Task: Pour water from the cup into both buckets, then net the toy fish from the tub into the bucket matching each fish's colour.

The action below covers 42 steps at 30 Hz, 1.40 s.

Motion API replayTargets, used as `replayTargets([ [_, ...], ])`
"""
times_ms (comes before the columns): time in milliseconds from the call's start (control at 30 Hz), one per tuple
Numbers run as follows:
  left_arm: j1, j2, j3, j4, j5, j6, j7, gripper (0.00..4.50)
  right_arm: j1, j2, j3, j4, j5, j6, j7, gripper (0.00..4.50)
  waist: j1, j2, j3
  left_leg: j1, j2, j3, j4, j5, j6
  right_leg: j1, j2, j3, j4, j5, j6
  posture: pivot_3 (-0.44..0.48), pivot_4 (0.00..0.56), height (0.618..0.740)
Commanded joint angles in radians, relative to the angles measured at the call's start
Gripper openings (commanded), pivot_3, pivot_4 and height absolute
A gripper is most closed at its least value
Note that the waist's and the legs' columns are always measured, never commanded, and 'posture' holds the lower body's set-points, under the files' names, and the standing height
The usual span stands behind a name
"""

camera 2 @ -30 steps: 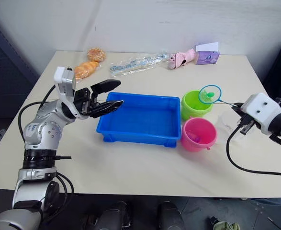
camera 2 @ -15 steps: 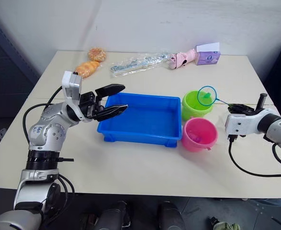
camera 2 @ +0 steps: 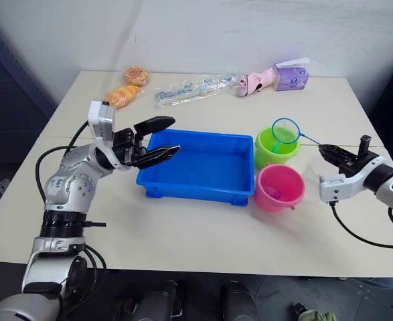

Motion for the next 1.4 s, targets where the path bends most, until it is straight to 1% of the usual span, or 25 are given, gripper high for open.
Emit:
replayTargets([
  [33,-0.006,0.0,0.011,-0.011,-0.001,-0.024,-0.003,4.46,-0.039,-0.03,-0.015,0.027,-0.003,0.023,-0.054,0.0,-0.002,0.0,0.0,0.0,0.0,0.0,0.0,0.0,0.0,0.0,0.0,0.0,0.0,0.0,0.0,0.0,0.15,0.74],
  [133,-0.013,0.006,0.009,-0.002,0.001,-0.026,-0.01,4.46,-0.045,-0.007,-0.019,0.016,0.056,0.015,-0.026,0.0,-0.002,0.0,0.0,0.0,0.0,0.0,0.0,0.0,0.0,0.0,0.0,0.0,0.0,0.0,0.0,0.0,0.15,0.74],
  [200,-0.017,0.023,0.013,0.008,0.005,-0.025,-0.021,4.46,-0.036,0.033,-0.047,-0.004,0.24,0.017,0.073,0.0,-0.002,0.0,0.0,0.0,0.0,0.0,0.0,0.0,0.0,0.0,0.001,0.0,0.0,0.0,0.0,0.0,0.15,0.74],
  [267,-0.007,0.055,0.024,0.014,0.0,-0.01,-0.04,4.46,-0.016,0.065,-0.057,-0.078,0.508,0.049,0.242,0.0,-0.003,0.0,0.0,0.0,0.001,0.0,0.0,0.0,0.0,0.0,0.001,0.0,0.0,0.0,0.0,0.0,0.15,0.74],
  [300,0.005,0.074,0.027,0.011,-0.008,0.009,-0.055,4.46,0.007,0.083,-0.055,-0.142,0.673,0.091,0.34,0.0,-0.003,0.0,0.0,0.0,0.001,0.0,0.0,0.0,0.0,0.0,0.001,0.0,0.0,0.0,0.0,0.0,0.15,0.74],
  [333,0.013,0.088,0.028,0.011,-0.015,0.023,-0.065,4.46,0.023,0.096,-0.056,-0.19,0.787,0.125,0.412,0.0,-0.003,0.0,0.0,0.0,0.001,0.0,0.0,0.0,0.0,0.0,0.001,0.0,0.0,0.0,0.0,0.0,0.15,0.74],
  [367,0.031,0.113,0.028,0.01,-0.015,0.026,-0.092,4.46,0.059,0.114,-0.055,-0.295,0.961,0.219,0.499,0.0,-0.003,0.0,0.0,0.0,0.002,0.0,0.0,0.0,0.0,0.0,0.002,0.0,0.0,0.0,0.0,0.0,0.15,0.74],
  [433,0.068,0.166,0.021,0.001,-0.007,0.017,-0.158,4.46,0.132,0.111,-0.039,-0.491,1.205,0.403,0.64,0.0,-0.002,0.0,0.0,0.001,0.002,-0.001,0.0,0.0,0.0,0.002,0.002,-0.001,0.0,0.0,0.0,0.0,0.15,0.74],
  [500,0.098,0.209,0.012,-0.011,0.008,-0.013,-0.22,4.46,0.183,0.095,-0.027,-0.632,1.313,0.538,0.726,0.0,-0.001,0.0,0.0,0.0,0.002,-0.002,-0.001,0.0,0.0,0.002,0.002,-0.002,0.0,0.0,0.0,0.0,0.15,0.74],
  [600,0.144,0.283,0.025,-0.039,0.015,-0.045,-0.291,4.46,0.209,0.123,-0.008,-0.822,1.425,0.709,0.759,0.0,0.002,0.0,0.0,0.0,0.002,-0.003,0.002,-0.001,0.002,0.004,0.0,-0.003,-0.002,0.0,0.0,0.0,0.15,0.74],
  [667,0.178,0.332,0.043,-0.067,0.003,-0.033,-0.323,4.46,0.209,0.142,0.008,-0.901,1.446,0.782,0.773,0.0,0.001,0.0,0.0,0.001,0.002,-0.004,0.002,-0.002,0.004,0.005,0.0,-0.003,-0.003,0.0,0.0,0.0,0.15,0.74],
  [767,0.273,0.424,0.056,-0.089,0.014,-0.061,-0.415,4.46,0.227,0.171,0.075,-1.006,1.458,0.881,0.801,0.0,-0.001,0.0,0.0,0.003,0.002,-0.006,0.001,-0.003,0.004,0.008,-0.001,-0.003,-0.006,0.0,0.0,0.0,0.15,0.74],
  [833,0.332,0.463,0.062,-0.085,0.03,-0.103,-0.467,4.46,0.233,0.215,0.143,-1.038,1.407,0.917,0.799,0.0,-0.001,0.0,0.0,0.003,0.002,-0.006,0.0,-0.003,0.004,0.008,-0.001,-0.003,-0.007,0.0,0.0,0.0,0.15,0.74],
  [900,0.389,0.492,0.059,-0.078,0.045,-0.148,-0.507,4.46,0.246,0.26,0.221,-1.034,1.327,0.937,0.801,0.0,-0.002,0.0,0.0,0.003,0.002,-0.006,-0.001,-0.003,0.004,0.008,-0.001,-0.003,-0.008,0.0,0.0,0.0,0.15,0.74],
  [933,0.417,0.508,0.046,-0.078,0.051,-0.172,-0.515,4.46,0.251,0.277,0.26,-1.014,1.274,0.937,0.806,0.0,-0.002,0.0,0.0,0.003,0.002,-0.006,-0.001,-0.004,0.004,0.008,-0.001,-0.003,-0.008,0.0,0.0,0.0,0.15,0.74],
  [1000,0.472,0.531,0.03,-0.092,0.052,-0.193,-0.519,4.46,0.249,0.311,0.343,-0.94,1.13,0.869,0.834,0.0,-0.002,0.0,0.0,0.002,0.002,-0.006,-0.001,-0.005,0.006,0.007,-0.002,-0.003,-0.008,0.0,0.0,0.0,0.15,0.74],
  [1067,0.507,0.536,0.031,-0.114,0.041,-0.186,-0.506,4.46,0.242,0.353,0.402,-0.872,1.066,0.828,0.869,0.0,-0.003,0.0,0.0,0.003,0.001,-0.006,-0.001,-0.005,0.006,0.007,-0.002,-0.003,-0.008,0.0,0.0,0.0,0.15,0.74],
  [1167,0.536,0.53,0.029,-0.155,0.027,-0.176,-0.471,4.46,0.196,0.435,0.477,-0.737,0.983,0.78,0.888,0.0,-0.001,0.0,0.0,0.002,0.0,-0.006,-0.001,-0.005,0.007,0.007,-0.003,-0.003,-0.008,0.0,0.0,0.0,0.15,0.74],
  [1333,0.544,0.524,0.019,-0.201,0.016,-0.155,-0.451,4.46,0.105,0.539,0.51,-0.49,0.909,0.663,0.928,0.0,-0.004,0.0,0.0,0.003,0.0,-0.006,-0.001,-0.005,0.006,0.007,-0.003,-0.003,-0.007,0.0,0.0,0.0,0.15,0.74],
  [1400,0.539,0.526,0.014,-0.209,0.017,-0.15,-0.449,4.46,0.076,0.578,0.492,-0.42,0.931,0.656,0.937,0.0,-0.004,0.0,0.0,0.003,0.0,-0.006,-0.001,-0.005,0.006,0.007,-0.003,-0.003,-0.007,0.0,0.0,0.0,0.15,0.74],
])
